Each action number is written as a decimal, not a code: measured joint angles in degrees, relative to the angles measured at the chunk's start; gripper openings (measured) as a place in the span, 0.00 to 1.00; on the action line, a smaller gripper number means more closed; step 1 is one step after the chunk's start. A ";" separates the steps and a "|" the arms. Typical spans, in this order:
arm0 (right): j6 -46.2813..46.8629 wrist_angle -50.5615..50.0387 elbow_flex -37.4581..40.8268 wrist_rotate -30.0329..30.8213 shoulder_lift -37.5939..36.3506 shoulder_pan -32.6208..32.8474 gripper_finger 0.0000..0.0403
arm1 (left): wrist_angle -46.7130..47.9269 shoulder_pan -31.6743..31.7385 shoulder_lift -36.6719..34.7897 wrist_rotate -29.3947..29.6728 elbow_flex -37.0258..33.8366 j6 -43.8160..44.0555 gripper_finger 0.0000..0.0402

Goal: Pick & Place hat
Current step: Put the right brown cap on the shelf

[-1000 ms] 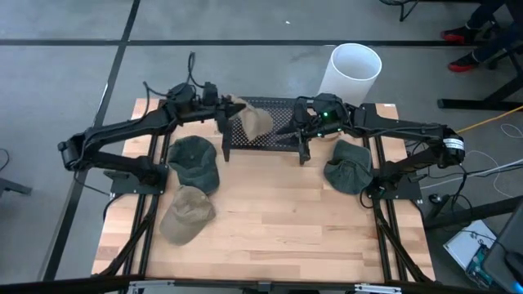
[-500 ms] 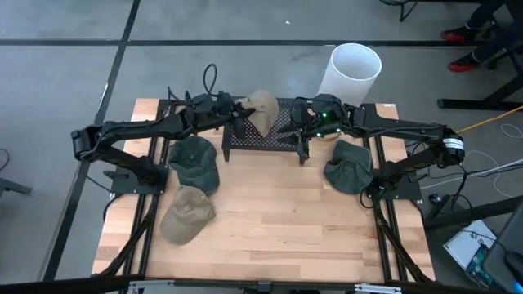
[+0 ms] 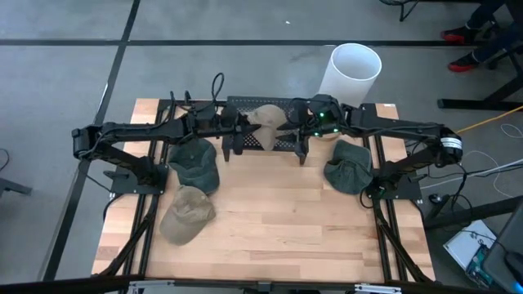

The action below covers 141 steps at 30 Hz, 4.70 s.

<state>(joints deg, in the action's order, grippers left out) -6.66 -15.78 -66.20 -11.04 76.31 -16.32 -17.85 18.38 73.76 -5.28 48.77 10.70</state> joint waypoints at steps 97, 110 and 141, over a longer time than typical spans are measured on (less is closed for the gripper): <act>-2.17 8.14 -0.04 1.87 15.62 -13.60 0.06 | 19.52 9.37 -6.07 21.91 -6.19 -5.05 0.00; -1.51 3.39 -0.04 2.00 12.44 -10.80 0.05 | 19.56 12.36 -9.31 14.53 -5.99 -6.88 0.01; 1.75 10.82 -0.04 -4.17 8.28 -8.86 0.04 | 24.68 5.00 -13.73 4.41 -6.21 -1.63 0.01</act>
<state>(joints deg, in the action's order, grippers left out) -4.91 -4.96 -66.24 -15.21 84.59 -25.18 6.83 23.38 60.03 -0.86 42.57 9.07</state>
